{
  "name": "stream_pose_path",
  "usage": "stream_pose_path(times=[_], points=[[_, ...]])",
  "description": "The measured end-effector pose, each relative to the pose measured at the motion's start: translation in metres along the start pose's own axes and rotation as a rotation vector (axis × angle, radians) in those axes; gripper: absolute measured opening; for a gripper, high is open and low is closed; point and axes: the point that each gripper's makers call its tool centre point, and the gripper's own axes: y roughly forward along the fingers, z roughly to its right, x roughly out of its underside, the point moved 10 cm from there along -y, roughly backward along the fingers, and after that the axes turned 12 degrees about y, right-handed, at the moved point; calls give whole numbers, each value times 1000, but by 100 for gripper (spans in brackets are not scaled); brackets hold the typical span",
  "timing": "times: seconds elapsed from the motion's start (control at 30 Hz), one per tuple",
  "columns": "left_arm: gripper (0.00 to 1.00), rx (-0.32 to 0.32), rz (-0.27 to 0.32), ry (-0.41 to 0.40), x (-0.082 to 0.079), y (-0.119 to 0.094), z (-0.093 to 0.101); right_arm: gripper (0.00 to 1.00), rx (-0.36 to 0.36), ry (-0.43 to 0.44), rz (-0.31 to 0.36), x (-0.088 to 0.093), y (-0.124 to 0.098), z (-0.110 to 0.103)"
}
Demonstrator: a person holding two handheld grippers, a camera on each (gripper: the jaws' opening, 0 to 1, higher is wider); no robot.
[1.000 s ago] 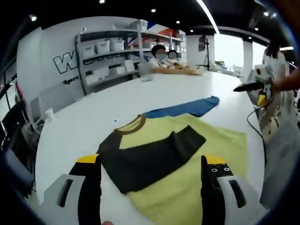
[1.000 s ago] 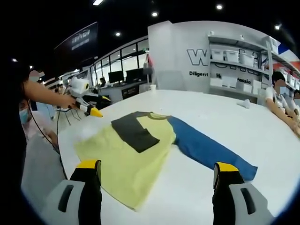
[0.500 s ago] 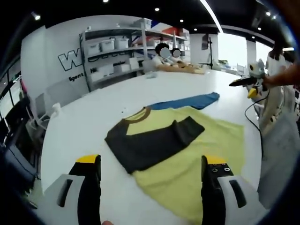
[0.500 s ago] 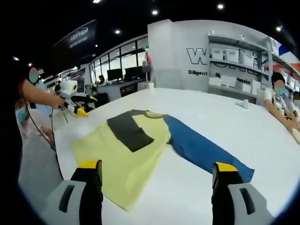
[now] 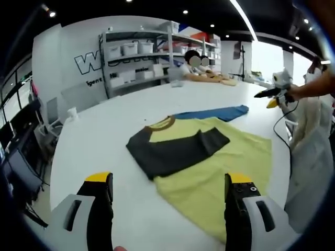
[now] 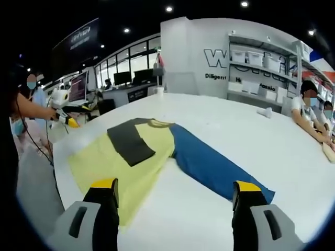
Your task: Fold the garment on the visible template until the final outline fits inside the template.
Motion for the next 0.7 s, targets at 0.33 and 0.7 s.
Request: stream_pose_path(times=[0.33, 0.7], points=[[88, -11, 4, -8, 6, -14, 2, 76, 91, 62, 10, -9, 2, 35], [87, -38, -12, -16, 14, -29, 0, 62, 182, 124, -15, -6, 5, 65]])
